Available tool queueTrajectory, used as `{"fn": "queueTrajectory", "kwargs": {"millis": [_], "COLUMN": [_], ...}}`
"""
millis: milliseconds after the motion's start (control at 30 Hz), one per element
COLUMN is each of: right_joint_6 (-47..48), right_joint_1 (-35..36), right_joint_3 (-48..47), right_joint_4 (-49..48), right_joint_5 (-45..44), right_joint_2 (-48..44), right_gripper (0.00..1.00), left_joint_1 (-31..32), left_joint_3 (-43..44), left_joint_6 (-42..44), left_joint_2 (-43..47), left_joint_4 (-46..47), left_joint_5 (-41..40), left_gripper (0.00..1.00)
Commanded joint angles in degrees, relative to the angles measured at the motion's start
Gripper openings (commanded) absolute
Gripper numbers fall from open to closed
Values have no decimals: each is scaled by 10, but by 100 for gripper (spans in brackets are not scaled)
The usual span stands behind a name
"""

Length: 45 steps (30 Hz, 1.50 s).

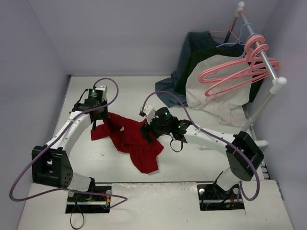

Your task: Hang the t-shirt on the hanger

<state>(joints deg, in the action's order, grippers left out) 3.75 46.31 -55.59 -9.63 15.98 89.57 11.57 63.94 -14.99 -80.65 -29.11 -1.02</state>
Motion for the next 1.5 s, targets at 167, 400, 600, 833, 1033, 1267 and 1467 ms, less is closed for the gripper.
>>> {"fn": "queueTrajectory", "kwargs": {"millis": [167,400,600,833,1033,1267,1467], "right_joint_6": [35,50,56,58,56,58,126], "right_joint_1": [77,99,104,111,115,114,78], "right_joint_3": [-65,-107,-135,-157,-160,-179,-236], "right_joint_4": [-34,-40,-56,-67,-77,-77,-46], "right_joint_5": [-11,-31,-44,-58,-61,-80,-126], "right_joint_2": [49,116,163,200,216,204,112], "right_gripper": [69,73,71,65,54,0,0], "left_joint_1": [-28,-49,-59,-59,-59,-63,-98], "left_joint_3": [17,5,4,-4,-7,14,145], "left_joint_6": [-21,-26,-29,-32,-32,-21,8], "left_joint_2": [-9,0,7,9,4,-1,28], "left_joint_4": [39,38,35,35,37,30,7], "left_joint_5": [40,56,66,71,73,77,102], "left_gripper": [0,0,0,0,0,0,0]}}
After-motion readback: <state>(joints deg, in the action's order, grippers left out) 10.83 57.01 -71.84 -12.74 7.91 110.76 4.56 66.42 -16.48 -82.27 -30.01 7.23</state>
